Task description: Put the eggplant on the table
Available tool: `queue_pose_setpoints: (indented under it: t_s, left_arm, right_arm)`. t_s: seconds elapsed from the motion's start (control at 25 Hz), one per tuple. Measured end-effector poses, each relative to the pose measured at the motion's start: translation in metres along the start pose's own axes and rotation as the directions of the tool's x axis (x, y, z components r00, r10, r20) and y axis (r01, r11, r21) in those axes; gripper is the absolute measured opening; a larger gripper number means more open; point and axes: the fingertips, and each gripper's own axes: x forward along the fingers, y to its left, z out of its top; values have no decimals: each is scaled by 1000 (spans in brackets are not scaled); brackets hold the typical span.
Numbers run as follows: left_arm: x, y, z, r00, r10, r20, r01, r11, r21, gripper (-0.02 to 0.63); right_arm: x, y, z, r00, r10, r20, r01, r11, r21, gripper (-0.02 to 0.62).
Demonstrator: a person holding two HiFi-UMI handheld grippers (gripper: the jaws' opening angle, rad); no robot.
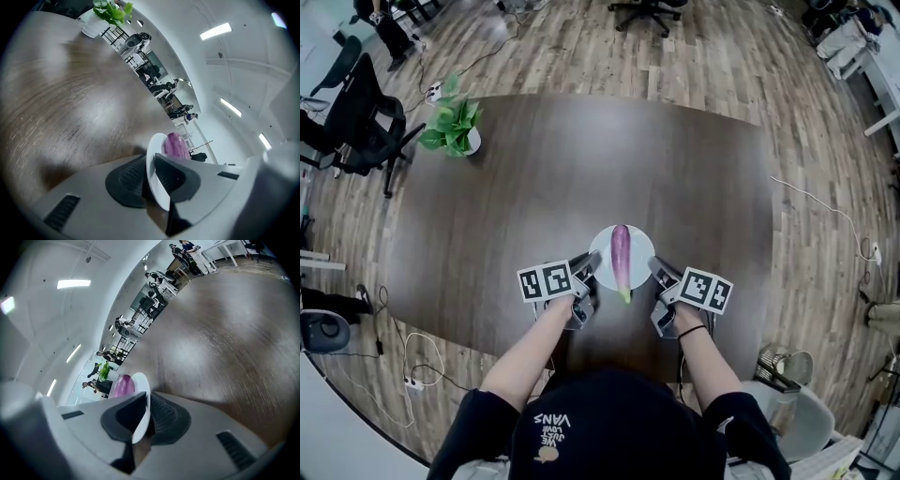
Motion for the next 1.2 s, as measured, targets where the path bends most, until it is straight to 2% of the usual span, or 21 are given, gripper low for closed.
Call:
queue_pose_setpoints:
  t_s: [0.28, 0.56, 1.2]
  left_arm:
    - [4, 8, 0, 999, 43, -15, -43, 999, 7, 48]
    - [5, 14, -3, 991, 103, -81, -100, 994, 48, 57]
    - [0, 26, -6, 979, 147, -143, -149, 989, -6, 55]
  right_arm:
    - [8, -4, 0, 1000, -23, -20, 22, 1000, -14, 32]
    - [13, -8, -1, 998, -46, -41, 45, 999, -16, 32]
    - [16, -20, -7, 992, -97, -76, 96, 995, -8, 32]
